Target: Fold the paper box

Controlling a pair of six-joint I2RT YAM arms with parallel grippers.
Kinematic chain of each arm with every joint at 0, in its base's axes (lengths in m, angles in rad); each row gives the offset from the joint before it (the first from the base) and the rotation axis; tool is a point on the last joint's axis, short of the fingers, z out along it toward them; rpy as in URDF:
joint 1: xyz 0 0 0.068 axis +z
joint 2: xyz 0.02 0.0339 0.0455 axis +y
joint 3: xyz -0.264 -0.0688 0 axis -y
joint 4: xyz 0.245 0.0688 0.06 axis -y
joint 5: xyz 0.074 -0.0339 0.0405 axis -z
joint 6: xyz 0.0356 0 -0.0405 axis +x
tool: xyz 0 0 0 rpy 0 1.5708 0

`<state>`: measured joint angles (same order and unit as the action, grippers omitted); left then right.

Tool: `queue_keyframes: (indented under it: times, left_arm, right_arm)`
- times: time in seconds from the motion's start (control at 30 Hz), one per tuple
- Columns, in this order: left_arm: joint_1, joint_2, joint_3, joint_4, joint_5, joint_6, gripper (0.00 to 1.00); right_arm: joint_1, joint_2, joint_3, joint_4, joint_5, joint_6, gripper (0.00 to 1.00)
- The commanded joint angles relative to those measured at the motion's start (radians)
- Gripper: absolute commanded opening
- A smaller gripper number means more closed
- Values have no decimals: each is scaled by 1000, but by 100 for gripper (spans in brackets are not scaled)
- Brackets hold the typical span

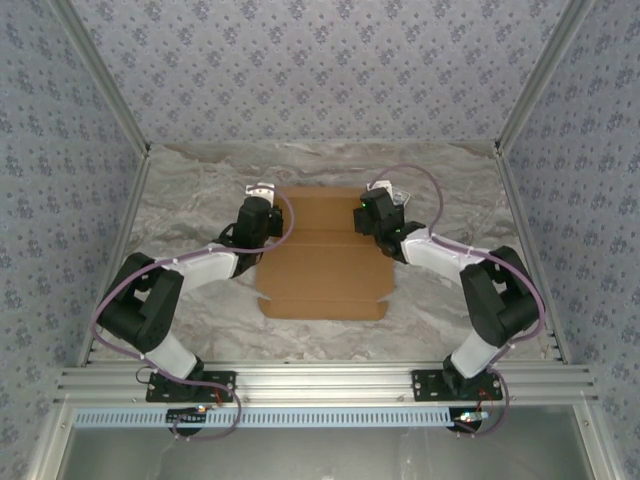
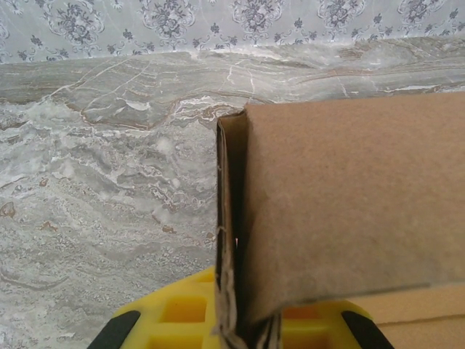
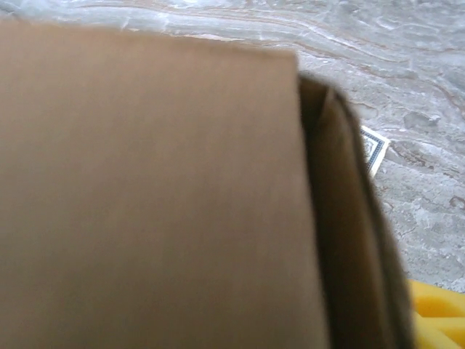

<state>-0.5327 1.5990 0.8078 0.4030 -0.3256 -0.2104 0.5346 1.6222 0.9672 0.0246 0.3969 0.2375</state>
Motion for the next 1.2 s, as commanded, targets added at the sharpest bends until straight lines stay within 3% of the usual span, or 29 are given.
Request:
queue_keyframes:
  times: [0.0, 0.2, 0.37, 0.5, 0.8, 0.97, 1.17]
  left_arm:
    - [-5, -19, 2, 38, 8, -12, 0]
    - [-5, -19, 7, 42, -3, -4, 0]
    - [-8, -22, -13, 91, -29, 28, 0]
    - [-18, -22, -45, 156, -46, 57, 0]
    - [-56, 14, -78, 238, -97, 92, 0]
    - [-68, 28, -79, 243, -109, 94, 0]
    - [-72, 39, -78, 247, -118, 93, 0]
  right_arm:
    - [-3, -72, -23, -41, -83, -43, 82]
    - [-1, -194, -36, -121, -134, -77, 94]
    - [-28, -335, 2, -211, -238, -83, 94]
    - [-107, -330, 104, -297, -371, -31, 93]
    - [-259, -120, 306, -412, -581, 59, 80]
    - [-293, -86, 264, -396, -675, 83, 69]
    - [-301, -99, 155, -349, -703, 100, 61]
